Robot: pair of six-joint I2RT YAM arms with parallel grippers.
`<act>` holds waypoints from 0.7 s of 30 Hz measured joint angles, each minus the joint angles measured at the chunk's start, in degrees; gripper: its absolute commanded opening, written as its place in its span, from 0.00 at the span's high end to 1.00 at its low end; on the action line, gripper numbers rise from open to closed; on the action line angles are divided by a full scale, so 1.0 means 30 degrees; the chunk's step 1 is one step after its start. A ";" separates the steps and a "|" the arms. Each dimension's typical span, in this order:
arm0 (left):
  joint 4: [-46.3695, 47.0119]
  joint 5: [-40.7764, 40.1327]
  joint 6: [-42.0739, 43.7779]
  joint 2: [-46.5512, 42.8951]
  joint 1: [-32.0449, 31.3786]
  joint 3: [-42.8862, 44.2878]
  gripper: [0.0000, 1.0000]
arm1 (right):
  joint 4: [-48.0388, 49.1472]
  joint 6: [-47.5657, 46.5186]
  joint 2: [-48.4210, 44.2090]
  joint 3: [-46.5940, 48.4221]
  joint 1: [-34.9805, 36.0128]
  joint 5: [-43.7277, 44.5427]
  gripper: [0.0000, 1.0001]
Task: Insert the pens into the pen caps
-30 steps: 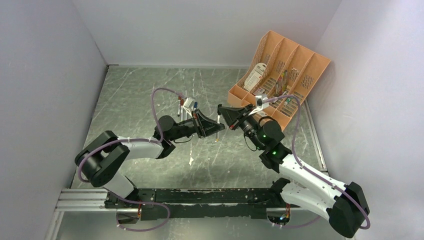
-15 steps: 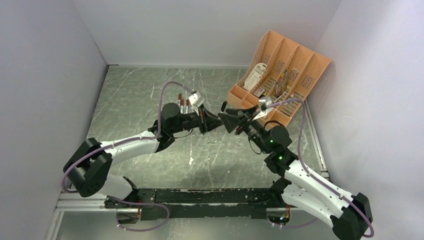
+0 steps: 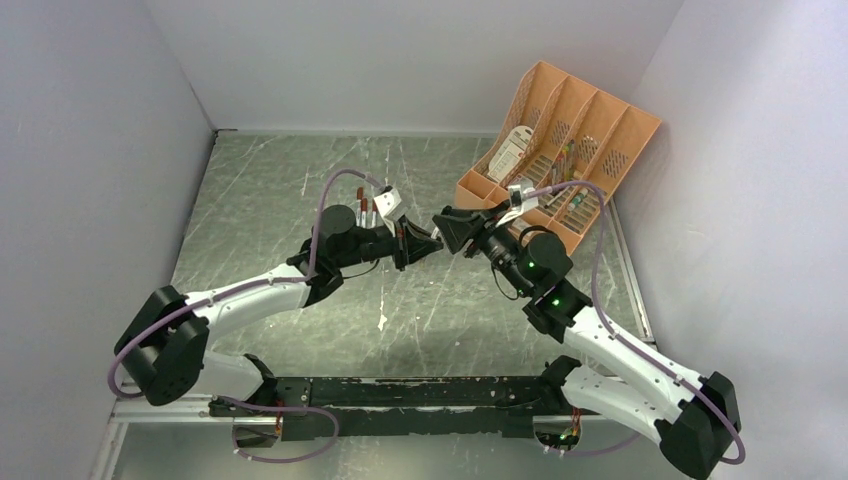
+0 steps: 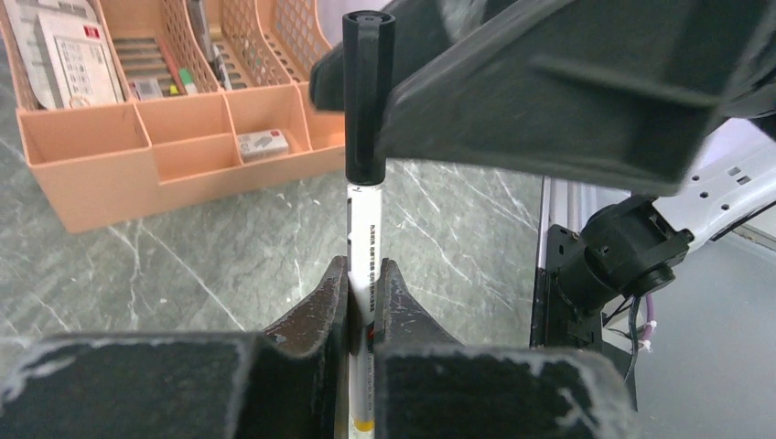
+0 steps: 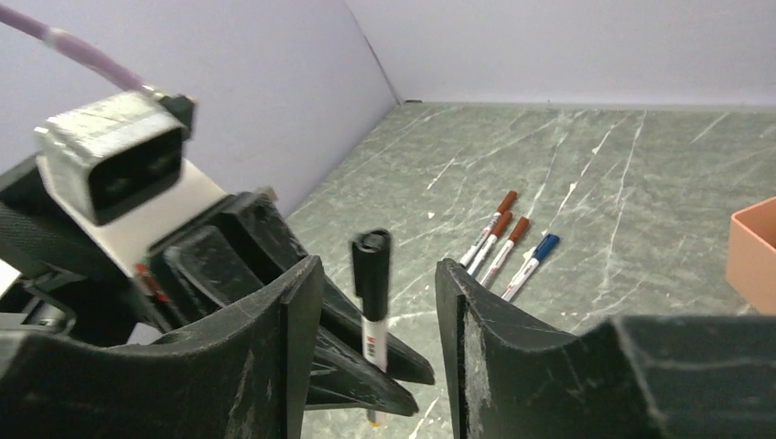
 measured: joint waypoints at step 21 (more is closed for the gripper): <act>-0.0153 0.0000 0.0758 -0.0488 -0.0270 0.0000 0.93 | 0.0787 0.0415 0.0328 -0.0007 0.0015 -0.0874 0.77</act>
